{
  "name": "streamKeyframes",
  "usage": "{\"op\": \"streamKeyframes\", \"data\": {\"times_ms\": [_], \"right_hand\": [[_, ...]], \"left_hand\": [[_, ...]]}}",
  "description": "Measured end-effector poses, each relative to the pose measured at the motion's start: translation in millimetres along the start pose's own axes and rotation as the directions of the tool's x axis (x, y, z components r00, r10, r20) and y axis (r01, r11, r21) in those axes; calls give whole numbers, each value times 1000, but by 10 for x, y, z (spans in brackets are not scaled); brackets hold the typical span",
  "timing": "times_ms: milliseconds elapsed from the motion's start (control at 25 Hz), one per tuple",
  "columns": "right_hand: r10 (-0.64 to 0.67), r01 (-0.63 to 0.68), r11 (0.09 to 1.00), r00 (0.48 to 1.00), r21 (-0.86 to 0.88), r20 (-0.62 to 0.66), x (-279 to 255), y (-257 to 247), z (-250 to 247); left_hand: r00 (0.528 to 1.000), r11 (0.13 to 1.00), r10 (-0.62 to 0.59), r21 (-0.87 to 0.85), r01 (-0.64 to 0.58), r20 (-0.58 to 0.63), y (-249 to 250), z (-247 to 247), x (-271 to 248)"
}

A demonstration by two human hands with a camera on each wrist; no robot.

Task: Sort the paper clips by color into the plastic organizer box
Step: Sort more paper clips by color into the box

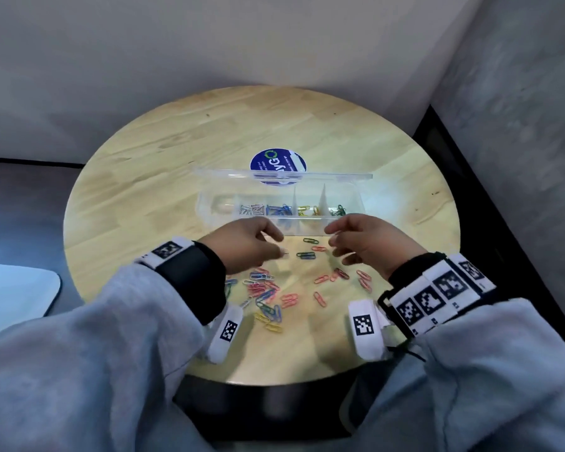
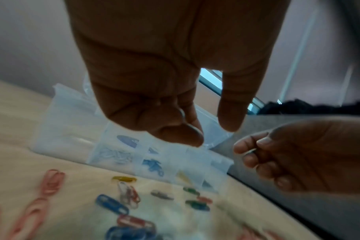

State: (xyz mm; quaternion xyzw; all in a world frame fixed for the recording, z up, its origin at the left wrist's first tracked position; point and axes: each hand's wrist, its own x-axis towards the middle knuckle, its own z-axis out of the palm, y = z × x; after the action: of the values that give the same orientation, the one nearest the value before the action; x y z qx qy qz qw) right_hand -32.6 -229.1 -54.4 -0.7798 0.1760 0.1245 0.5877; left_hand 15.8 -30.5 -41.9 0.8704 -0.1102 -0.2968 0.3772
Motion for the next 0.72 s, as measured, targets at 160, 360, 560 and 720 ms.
{"op": "streamKeyframes", "data": {"times_ms": [160,360,560,720], "right_hand": [[106,-92,882,994,-462,5,-66,230,-145],[82,-185,712,980,-677,-181,20,247,-344],[182,-233,567,971,-790,-156,-16,374,-306],[179,-183,567,979,-803,-96,7,392,-266]], "left_hand": [[997,880,-36,476,-1,69,17,250,-7],[989,761,-65,648,-35,130,73,507,73],[983,701,-103,712,-35,150,16,592,179],[984,668,-96,742,-49,151,-23,646,254]]}}
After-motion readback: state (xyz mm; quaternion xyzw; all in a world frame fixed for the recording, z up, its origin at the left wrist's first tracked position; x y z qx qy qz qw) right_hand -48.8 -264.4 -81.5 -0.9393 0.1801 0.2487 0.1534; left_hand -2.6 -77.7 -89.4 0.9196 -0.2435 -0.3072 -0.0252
